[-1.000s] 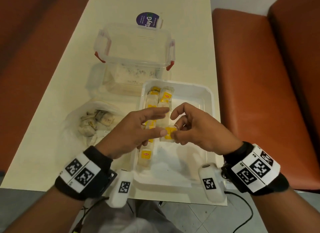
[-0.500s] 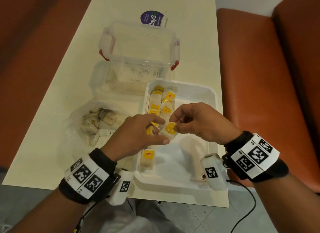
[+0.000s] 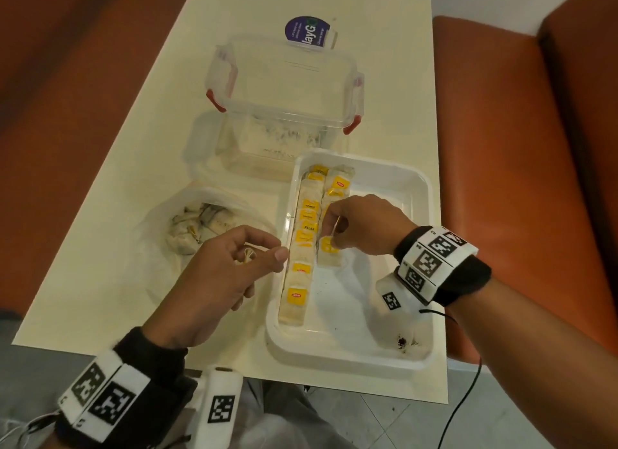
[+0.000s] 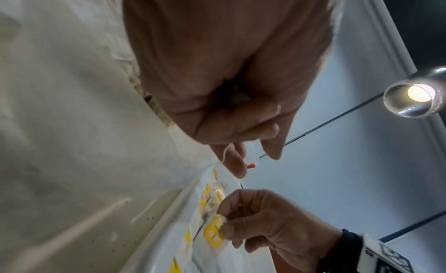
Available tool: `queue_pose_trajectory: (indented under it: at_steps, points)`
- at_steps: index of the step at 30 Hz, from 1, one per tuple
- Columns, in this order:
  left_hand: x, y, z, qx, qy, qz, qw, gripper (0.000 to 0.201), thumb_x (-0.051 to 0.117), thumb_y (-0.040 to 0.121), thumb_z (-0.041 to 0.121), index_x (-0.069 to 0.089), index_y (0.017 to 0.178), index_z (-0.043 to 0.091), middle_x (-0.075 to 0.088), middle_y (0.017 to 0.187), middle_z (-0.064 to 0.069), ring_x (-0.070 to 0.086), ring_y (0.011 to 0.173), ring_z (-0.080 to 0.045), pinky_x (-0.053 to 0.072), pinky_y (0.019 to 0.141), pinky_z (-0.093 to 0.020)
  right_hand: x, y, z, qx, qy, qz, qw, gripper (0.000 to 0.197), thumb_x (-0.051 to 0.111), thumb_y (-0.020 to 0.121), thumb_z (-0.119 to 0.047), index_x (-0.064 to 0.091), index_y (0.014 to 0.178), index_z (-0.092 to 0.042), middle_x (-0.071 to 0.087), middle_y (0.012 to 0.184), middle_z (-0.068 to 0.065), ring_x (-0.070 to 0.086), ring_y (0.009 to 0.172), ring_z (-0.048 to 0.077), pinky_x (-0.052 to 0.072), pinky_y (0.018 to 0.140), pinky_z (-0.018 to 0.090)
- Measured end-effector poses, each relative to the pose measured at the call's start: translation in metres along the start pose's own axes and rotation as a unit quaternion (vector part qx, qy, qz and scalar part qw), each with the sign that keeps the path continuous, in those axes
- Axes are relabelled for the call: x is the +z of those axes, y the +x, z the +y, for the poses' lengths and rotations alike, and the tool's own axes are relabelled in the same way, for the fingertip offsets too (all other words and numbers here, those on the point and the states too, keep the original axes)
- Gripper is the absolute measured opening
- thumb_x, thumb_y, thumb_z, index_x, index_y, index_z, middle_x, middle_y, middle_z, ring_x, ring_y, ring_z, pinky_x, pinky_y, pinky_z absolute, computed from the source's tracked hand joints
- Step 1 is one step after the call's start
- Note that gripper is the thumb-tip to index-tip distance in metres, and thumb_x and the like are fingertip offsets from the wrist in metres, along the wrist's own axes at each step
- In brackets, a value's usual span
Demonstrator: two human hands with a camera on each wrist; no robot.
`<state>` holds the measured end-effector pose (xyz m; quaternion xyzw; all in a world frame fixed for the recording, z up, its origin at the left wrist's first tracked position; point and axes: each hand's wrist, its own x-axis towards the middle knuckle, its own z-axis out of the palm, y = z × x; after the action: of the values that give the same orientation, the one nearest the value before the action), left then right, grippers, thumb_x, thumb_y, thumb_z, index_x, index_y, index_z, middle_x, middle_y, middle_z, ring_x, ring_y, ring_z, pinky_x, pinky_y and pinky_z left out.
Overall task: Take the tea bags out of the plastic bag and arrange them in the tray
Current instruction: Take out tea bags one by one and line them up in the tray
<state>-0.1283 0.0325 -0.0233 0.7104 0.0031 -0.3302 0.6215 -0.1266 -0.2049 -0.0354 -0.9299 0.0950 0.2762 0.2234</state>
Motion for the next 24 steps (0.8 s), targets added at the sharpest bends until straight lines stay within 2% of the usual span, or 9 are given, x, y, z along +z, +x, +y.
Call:
queue_pose_trajectory:
  at_steps: [5,8,15,24]
  points:
    - [-0.0048,-0.0049,-0.0037,-0.011,-0.021,0.021,1.000,0.046,0.074,0.063,0.049,0.069,0.097,0.018,0.074,0.086,-0.010,0.038,0.037,-0.004,0.029,0.035,-0.017,0.0005,0.0080,-0.0001,0.004,-0.012,0.026,1.000,0.024,0.074,0.080,-0.020,0.056,0.078,-0.035,0.060,0.077,-0.016,0.058,0.078,0.011,0.042,0.064,0.028]
    - [-0.0069,-0.0062,-0.0041,-0.016,-0.017,0.023,0.999,0.043,0.074,0.064,0.048,0.070,0.095,0.019,0.074,0.086,-0.009,0.038,0.038,-0.004,0.030,0.035,-0.017,0.0007,0.0089,0.0005,0.006,-0.012,0.029,0.999,0.024,0.073,0.080,-0.017,0.055,0.078,-0.033,0.061,0.077,-0.015,0.057,0.076,0.011,0.039,0.061,0.026]
    - [-0.0043,-0.0091,-0.0018,-0.047,-0.042,0.011,0.998,0.035,0.072,0.071,0.042,0.069,0.096,0.017,0.073,0.084,-0.005,0.045,0.047,-0.005,0.033,0.038,-0.018,0.0015,0.0095,0.0025,0.015,0.002,0.023,1.000,0.024,0.074,0.078,-0.013,0.056,0.078,-0.030,0.063,0.080,-0.013,0.059,0.077,0.012,0.043,0.065,0.026]
    - [0.0019,-0.0097,-0.0052,-0.056,-0.047,0.003,0.997,0.032,0.071,0.075,0.039,0.068,0.097,0.016,0.073,0.080,-0.002,0.047,0.048,-0.006,0.034,0.039,-0.019,0.0047,0.0115,0.0077,0.016,0.027,0.028,0.999,0.023,0.075,0.076,-0.013,0.057,0.078,-0.028,0.068,0.085,-0.009,0.061,0.079,0.013,0.047,0.068,0.028]
